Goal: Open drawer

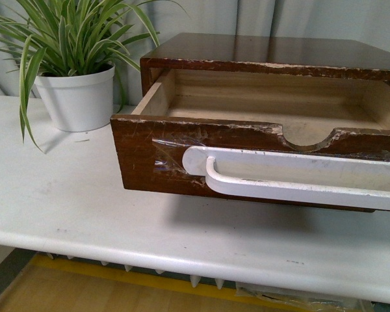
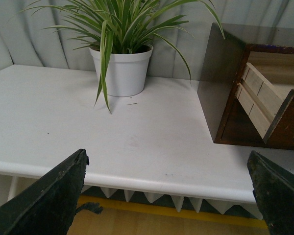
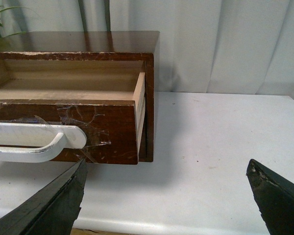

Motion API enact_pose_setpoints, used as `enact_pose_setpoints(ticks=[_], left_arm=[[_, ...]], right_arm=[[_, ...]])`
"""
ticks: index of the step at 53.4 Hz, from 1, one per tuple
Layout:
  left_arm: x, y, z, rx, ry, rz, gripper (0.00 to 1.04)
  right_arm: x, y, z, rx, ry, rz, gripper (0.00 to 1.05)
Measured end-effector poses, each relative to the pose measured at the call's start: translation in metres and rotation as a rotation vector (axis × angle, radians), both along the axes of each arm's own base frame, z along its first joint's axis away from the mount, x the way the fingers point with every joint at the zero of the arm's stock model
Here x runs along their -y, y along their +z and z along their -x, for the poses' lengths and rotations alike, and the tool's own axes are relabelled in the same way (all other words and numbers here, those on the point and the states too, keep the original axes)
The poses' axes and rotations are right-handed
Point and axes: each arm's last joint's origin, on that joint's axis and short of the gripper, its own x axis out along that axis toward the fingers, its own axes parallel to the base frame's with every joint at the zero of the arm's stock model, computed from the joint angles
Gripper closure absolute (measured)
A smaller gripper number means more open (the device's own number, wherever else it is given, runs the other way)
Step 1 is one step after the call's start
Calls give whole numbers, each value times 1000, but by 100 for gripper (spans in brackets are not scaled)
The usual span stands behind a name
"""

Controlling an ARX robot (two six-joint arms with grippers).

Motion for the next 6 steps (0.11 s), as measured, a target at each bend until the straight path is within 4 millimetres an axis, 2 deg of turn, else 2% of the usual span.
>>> enact_pose_setpoints(ticks=[6], left_arm=[[0, 0, 0, 0, 0, 0, 6]], right_arm=[[0, 0, 0, 0, 0, 0, 9]])
